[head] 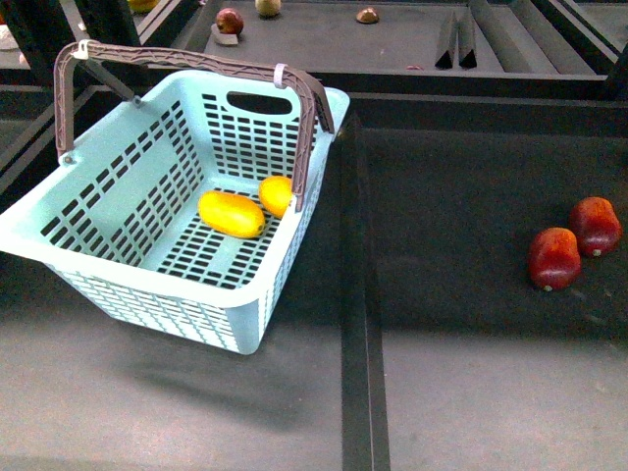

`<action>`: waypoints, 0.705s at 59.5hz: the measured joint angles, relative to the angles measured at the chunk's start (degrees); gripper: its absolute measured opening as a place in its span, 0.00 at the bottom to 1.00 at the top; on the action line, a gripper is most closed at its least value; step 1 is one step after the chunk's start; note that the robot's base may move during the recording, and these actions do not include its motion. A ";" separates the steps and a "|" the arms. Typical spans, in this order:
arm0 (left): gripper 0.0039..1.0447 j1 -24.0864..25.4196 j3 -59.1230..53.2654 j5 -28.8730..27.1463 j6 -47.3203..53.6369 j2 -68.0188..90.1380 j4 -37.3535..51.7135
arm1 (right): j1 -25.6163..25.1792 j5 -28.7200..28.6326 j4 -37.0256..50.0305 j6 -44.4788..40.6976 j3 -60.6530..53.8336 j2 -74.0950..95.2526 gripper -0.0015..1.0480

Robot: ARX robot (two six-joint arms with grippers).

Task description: Pick lemon and mango into basket

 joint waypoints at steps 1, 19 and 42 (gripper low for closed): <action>0.12 0.00 0.00 0.02 0.00 0.00 0.00 | 0.00 0.00 0.00 0.00 0.00 0.00 0.92; 0.71 0.00 0.00 0.02 0.02 0.00 -0.02 | 0.00 0.00 0.00 -0.02 0.00 0.00 0.92; 0.94 0.00 0.00 0.02 0.11 0.00 -0.02 | 0.00 0.02 0.00 0.00 0.00 0.00 0.92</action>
